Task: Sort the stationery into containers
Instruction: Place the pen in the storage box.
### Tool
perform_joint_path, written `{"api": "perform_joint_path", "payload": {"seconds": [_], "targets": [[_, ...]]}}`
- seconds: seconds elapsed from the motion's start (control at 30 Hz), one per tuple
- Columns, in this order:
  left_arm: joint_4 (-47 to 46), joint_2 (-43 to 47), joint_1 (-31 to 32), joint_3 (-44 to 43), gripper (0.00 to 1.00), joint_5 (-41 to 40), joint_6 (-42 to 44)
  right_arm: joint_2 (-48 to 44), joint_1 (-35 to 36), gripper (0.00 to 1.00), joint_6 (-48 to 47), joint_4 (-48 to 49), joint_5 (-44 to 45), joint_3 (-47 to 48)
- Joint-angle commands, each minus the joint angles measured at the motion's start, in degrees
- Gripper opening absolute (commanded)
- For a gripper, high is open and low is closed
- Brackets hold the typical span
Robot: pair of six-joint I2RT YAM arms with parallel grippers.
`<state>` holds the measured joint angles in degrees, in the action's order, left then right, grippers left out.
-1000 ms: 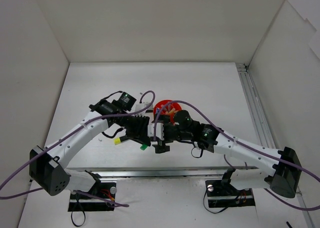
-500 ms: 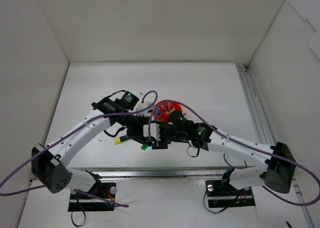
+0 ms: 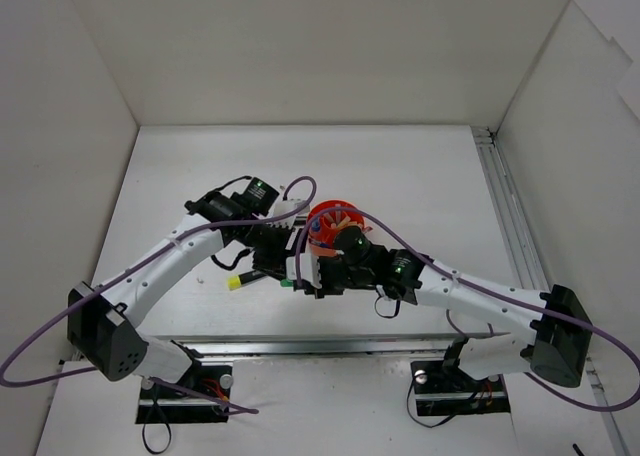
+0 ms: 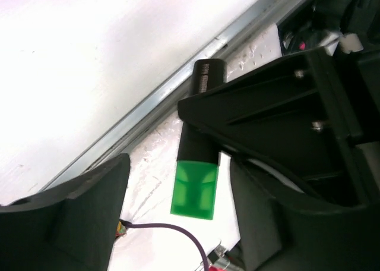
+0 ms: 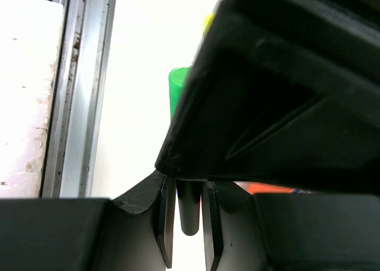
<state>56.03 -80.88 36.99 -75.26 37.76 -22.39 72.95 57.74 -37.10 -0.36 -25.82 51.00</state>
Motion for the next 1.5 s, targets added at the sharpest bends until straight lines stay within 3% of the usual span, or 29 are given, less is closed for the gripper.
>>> {"api": "perform_joint_path", "payload": {"seconds": [0.0,0.1,0.17,0.2,0.4,0.63,1.0,1.13,1.47], "targets": [[-2.6,3.1,0.4,-3.8,0.67,0.8,0.1,-1.7,-0.1,0.0,0.9,9.1,4.4,0.5],[-2.3,5.0,0.4,-5.1,0.85,-4.2,-0.4,-2.5,-0.1,0.0,2.4,11.2,8.6,-0.4],[-2.2,7.0,-2.0,-5.4,0.89,-7.8,-1.2,-3.2,-0.5,0.0,3.8,13.2,11.0,-1.2],[-2.7,7.9,-3.1,-5.5,1.0,-9.0,-1.5,-3.4,-1.5,0.0,5.0,15.3,12.8,-2.2],[-6.9,16.3,-9.3,-2.4,1.0,-16.9,-5.3,-6.3,-9.3,0.0,14.8,25.1,19.6,-4.6],[-7.2,23.5,-14.5,4.7,1.0,-26.9,-9.2,-5.5,-19.1,0.0,20.8,27.5,18.4,-1.9],[-8.7,20.3,-21.0,11.3,1.0,-26.5,-10.0,9.0,-34.4,0.0,26.3,32.3,2.4,6.5],[-10.4,18.9,-21.0,12.0,1.0,-26.2,-9.4,16.2,-35.8,0.0,27.3,34.2,-5.4,9.2],[-12.3,15.6,-21.5,11.8,1.0,-23.8,-8.5,25.9,-34.4,0.0,31.6,44.4,-6.1,11.2]]}}
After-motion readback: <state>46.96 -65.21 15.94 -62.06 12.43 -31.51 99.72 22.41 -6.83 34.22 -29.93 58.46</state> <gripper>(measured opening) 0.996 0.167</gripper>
